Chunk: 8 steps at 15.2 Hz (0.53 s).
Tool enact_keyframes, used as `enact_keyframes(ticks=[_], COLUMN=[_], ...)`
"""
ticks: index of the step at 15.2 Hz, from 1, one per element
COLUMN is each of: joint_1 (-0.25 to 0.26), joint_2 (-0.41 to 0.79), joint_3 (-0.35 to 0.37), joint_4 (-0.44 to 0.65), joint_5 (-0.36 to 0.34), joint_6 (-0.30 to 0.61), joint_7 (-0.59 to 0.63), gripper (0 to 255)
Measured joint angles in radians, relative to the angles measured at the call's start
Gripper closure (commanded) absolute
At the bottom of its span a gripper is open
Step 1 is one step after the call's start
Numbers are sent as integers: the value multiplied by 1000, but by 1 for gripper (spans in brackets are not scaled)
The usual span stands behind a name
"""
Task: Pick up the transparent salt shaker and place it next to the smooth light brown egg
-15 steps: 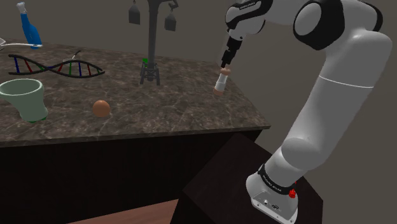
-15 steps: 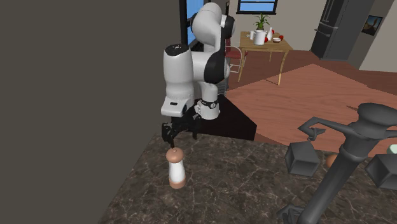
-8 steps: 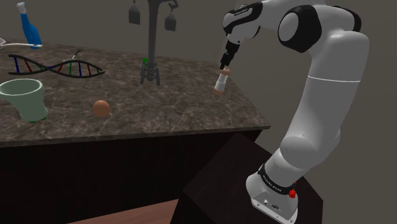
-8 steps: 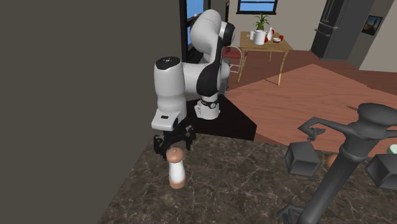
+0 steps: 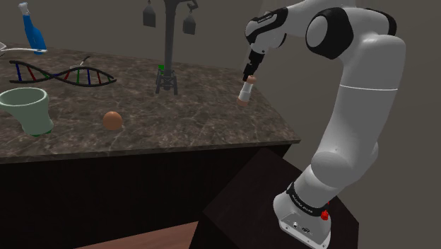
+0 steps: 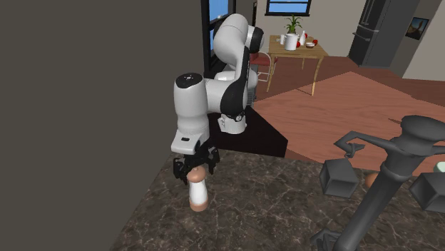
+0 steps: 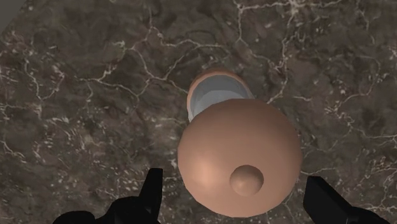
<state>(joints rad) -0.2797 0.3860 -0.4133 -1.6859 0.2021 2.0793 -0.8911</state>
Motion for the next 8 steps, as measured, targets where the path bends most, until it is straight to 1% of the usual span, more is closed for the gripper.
enact_keyframes(ticks=[2, 3, 8], joint_1=[0, 0, 0], joint_2=[0, 0, -1], joint_3=[0, 0, 0], joint_4=[0, 0, -1], joint_5=[0, 0, 0], joint_6=[0, 0, 2], joint_7=[0, 0, 0], gripper=[0, 255, 255])
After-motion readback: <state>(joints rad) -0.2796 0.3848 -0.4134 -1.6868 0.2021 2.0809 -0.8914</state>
